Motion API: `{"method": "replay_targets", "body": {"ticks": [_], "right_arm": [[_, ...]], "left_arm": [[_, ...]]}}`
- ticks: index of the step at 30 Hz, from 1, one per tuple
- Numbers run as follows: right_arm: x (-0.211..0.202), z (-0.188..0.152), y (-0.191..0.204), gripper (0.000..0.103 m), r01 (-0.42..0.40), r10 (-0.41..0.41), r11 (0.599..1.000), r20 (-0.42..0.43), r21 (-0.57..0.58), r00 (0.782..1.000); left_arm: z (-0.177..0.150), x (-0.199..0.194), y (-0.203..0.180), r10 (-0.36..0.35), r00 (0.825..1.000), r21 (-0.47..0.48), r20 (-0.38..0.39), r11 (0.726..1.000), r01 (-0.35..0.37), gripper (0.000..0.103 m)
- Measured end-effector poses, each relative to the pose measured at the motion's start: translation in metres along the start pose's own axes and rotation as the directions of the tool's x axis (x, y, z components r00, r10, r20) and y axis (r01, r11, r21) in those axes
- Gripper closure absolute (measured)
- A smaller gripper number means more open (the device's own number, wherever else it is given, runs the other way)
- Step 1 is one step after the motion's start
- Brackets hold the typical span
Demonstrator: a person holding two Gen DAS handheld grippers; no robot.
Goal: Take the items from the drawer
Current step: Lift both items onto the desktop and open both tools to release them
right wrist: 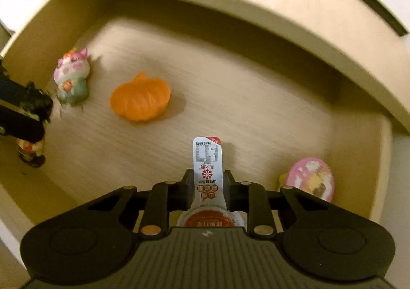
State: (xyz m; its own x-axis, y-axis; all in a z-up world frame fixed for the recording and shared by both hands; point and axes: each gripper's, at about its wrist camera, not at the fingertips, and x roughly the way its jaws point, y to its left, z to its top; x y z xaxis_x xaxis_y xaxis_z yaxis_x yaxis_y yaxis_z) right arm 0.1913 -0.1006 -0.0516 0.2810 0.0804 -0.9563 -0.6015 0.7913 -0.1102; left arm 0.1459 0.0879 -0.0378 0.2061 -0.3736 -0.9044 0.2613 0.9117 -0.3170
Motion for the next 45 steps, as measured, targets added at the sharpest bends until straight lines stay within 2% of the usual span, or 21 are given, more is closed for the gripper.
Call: {"method": "replay_targets", "body": {"ticks": [3, 6, 8, 9, 11, 14, 15, 17, 19, 23, 26, 29, 31, 32, 34, 36, 37, 39, 41, 43, 45], "right_arm": [[-0.023, -0.003, -0.005, 0.081, -0.026, 0.022, 0.997, 0.070, 0.068, 0.997], [-0.059, 0.001, -0.014, 0.082, -0.070, 0.045, 0.988, 0.174, 0.136, 0.984], [-0.090, 0.010, -0.024, 0.082, -0.116, 0.069, 0.979, 0.267, 0.168, 0.961], [-0.109, 0.019, -0.028, 0.082, -0.134, 0.075, 0.977, 0.321, 0.167, 0.944], [-0.144, 0.042, -0.032, 0.082, -0.135, 0.062, 0.981, 0.429, 0.140, 0.901], [-0.175, 0.084, -0.033, 0.082, -0.126, 0.049, 0.986, 0.531, 0.110, 0.846], [-0.178, 0.099, -0.032, 0.082, -0.120, 0.044, 0.988, 0.554, 0.102, 0.831], [-0.178, 0.127, -0.027, 0.082, -0.077, 0.006, 0.992, 0.579, 0.098, 0.816], [-0.170, 0.154, -0.024, 0.082, -0.034, -0.027, 0.995, 0.582, 0.094, 0.813], [-0.128, 0.188, -0.007, 0.082, 0.074, -0.119, 0.992, 0.542, 0.105, 0.832], [-0.100, 0.201, -0.001, 0.082, 0.123, -0.153, 0.988, 0.516, 0.093, 0.843], [-0.081, 0.205, 0.014, 0.082, 0.197, -0.206, 0.978, 0.518, 0.073, 0.830], [-0.073, 0.213, 0.019, 0.082, 0.222, -0.222, 0.973, 0.508, 0.062, 0.832], [-0.069, 0.216, 0.019, 0.082, 0.226, -0.227, 0.972, 0.502, 0.062, 0.834], [-0.063, 0.224, 0.020, 0.081, 0.225, -0.227, 0.972, 0.493, 0.064, 0.840], [-0.062, 0.227, 0.020, 0.076, 0.227, -0.235, 0.971, 0.497, 0.076, 0.836], [-0.066, 0.226, 0.021, 0.074, 0.227, -0.239, 0.970, 0.509, 0.086, 0.827], [-0.078, 0.218, 0.021, 0.064, 0.209, -0.231, 0.973, 0.538, 0.101, 0.811], [-0.090, 0.207, 0.018, 0.060, 0.195, -0.232, 0.973, 0.561, 0.126, 0.794], [-0.102, 0.189, 0.012, 0.047, 0.175, -0.230, 0.973, 0.580, 0.151, 0.781], [-0.111, 0.167, 0.005, 0.022, 0.157, -0.235, 0.971, 0.600, 0.179, 0.765]], "left_arm": [[0.004, -0.006, -0.001, -0.018, 0.999, -0.004, 0.044, 1.000, 0.019, 0.069], [0.022, -0.039, 0.004, -0.050, 0.984, -0.016, 0.172, 0.998, 0.054, 0.069], [0.043, -0.074, 0.011, -0.045, 0.955, -0.017, 0.293, 0.998, 0.053, 0.069], [0.057, -0.096, 0.015, -0.037, 0.930, -0.011, 0.367, 0.999, 0.044, 0.069], [0.079, -0.126, 0.022, -0.013, 0.890, 0.004, 0.455, 1.000, 0.013, 0.069], [0.116, -0.151, 0.038, 0.058, 0.844, -0.003, 0.533, 0.998, -0.066, 0.068], [0.126, -0.151, 0.044, 0.078, 0.837, -0.015, 0.541, 0.996, -0.083, 0.068], [0.144, -0.144, 0.060, 0.117, 0.833, -0.040, 0.541, 0.993, -0.113, 0.068], [0.154, -0.133, 0.075, 0.145, 0.828, -0.062, 0.541, 0.989, -0.133, 0.068], [0.169, -0.106, 0.117, 0.165, 0.833, -0.115, 0.528, 0.986, -0.122, 0.068], [0.182, -0.080, 0.138, 0.173, 0.845, -0.149, 0.505, 0.982, -0.112, 0.068], [0.186, -0.065, 0.154, 0.200, 0.861, -0.179, 0.468, 0.975, -0.129, 0.070], [0.188, -0.058, 0.159, 0.225, 0.872, -0.178, 0.435, 0.971, -0.162, 0.067], [0.188, -0.057, 0.160, 0.228, 0.875, -0.176, 0.428, 0.970, -0.167, 0.067], [0.187, -0.059, 0.162, 0.224, 0.870, -0.174, 0.440, 0.971, -0.162, 0.067], [0.184, -0.068, 0.163, 0.222, 0.855, -0.174, 0.469, 0.972, -0.156, 0.067], [0.182, -0.074, 0.162, 0.221, 0.846, -0.172, 0.485, 0.973, -0.155, 0.067], [0.179, -0.086, 0.157, 0.215, 0.833, -0.159, 0.509, 0.975, -0.154, 0.067], [0.174, -0.095, 0.147, 0.209, 0.823, -0.133, 0.529, 0.978, -0.163, 0.067], [0.170, -0.101, 0.134, 0.200, 0.814, -0.100, 0.545, 0.980, -0.174, 0.067], [0.162, -0.105, 0.118, 0.186, 0.806, -0.073, 0.562, 0.982, -0.175, 0.067]]}}
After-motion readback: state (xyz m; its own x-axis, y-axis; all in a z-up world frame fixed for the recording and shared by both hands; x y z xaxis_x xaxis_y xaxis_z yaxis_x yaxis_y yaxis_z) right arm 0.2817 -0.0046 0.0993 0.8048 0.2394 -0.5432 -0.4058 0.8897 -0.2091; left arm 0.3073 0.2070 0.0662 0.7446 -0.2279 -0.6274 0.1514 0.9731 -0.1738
